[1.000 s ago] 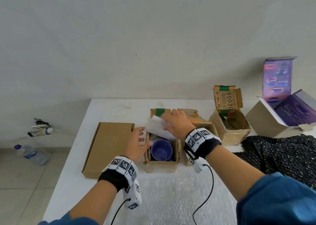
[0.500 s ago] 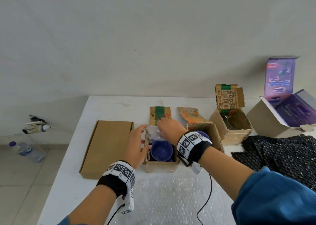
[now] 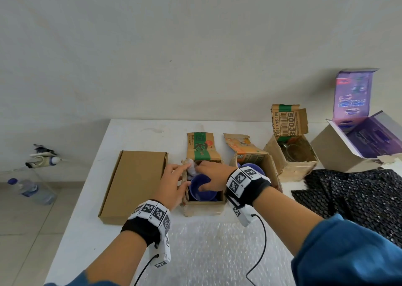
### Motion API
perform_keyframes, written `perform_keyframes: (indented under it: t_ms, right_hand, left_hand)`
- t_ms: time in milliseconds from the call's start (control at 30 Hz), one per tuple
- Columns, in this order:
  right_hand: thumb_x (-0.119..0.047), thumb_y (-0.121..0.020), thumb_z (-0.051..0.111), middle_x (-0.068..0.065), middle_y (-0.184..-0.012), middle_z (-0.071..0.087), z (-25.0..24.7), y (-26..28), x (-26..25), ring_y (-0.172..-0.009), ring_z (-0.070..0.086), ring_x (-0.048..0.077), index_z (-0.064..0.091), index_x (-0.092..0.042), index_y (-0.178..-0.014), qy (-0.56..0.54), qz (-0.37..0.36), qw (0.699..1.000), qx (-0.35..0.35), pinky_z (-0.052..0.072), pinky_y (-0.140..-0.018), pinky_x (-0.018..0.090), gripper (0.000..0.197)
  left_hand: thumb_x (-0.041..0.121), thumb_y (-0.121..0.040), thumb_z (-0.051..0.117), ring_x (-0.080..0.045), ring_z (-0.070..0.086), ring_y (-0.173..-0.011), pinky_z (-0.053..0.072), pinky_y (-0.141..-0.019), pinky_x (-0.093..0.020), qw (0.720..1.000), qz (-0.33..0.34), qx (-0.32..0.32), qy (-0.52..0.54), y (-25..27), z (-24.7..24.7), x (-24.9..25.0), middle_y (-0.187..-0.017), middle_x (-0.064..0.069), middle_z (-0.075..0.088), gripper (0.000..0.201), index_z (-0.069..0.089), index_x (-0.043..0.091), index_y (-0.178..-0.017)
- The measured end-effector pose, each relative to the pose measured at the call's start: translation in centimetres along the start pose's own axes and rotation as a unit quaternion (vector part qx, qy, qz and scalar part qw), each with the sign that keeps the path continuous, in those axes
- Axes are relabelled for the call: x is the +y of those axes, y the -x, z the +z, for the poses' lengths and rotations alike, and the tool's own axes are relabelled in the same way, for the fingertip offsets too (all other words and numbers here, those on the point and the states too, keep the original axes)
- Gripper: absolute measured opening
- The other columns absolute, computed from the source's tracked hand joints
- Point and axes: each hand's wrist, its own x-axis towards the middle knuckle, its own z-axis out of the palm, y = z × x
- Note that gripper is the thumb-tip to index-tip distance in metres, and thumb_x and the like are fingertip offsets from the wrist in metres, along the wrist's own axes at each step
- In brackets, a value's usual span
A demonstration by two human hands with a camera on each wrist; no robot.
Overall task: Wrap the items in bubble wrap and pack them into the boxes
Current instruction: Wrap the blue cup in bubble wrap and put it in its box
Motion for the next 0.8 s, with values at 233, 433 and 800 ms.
perform_keyframes:
  t_ms: [233,433,800]
  right_hand:
    - [-0.026,-0.084,0.061,0.008,-0.126,0.045,1.7,1.0,-0.9,-0.103,0.054,0.03,0.033,-0.02,-0.139,0.036,-0.042,0.996,0.071,0.05,-0.086,0.043,0.062]
    - [-0.027,-0.086,0.058,0.008,-0.131,0.035,1.4,0.7,-1.9,-0.107,0.048,0.036,0.033,-0.023,-0.139,0.095,0.007,0.995,0.013,0.049,-0.086,0.044,0.059]
    - [-0.022,-0.093,0.054,-0.007,-0.105,0.059,0.5,11.5,1.7,-0.093,0.056,0.008,0.059,-0.019,-0.115,-0.232,0.051,0.954,0.183,0.045,-0.084,0.021,0.024]
  left_hand:
    - [0.009,-0.089,0.06,-0.008,0.048,-0.106,0.041,-0.101,-0.022,1.0,-0.01,-0.007,-0.011,-0.1,0.0,0.1,-0.123,-0.001,0.04,0.052,0.044,0.018,-0.138]
    - [0.009,-0.089,0.06,-0.006,0.045,-0.105,0.037,-0.096,-0.016,1.0,-0.011,0.005,-0.025,0.0,0.1,0.0,-0.123,-0.002,0.042,0.051,0.045,0.019,-0.136]
    - [0.015,-0.082,0.069,-0.014,0.044,-0.107,0.034,-0.094,-0.025,0.983,0.1,0.088,-0.126,1.8,-0.2,3.9,-0.115,-0.001,0.047,0.035,0.061,0.018,-0.116]
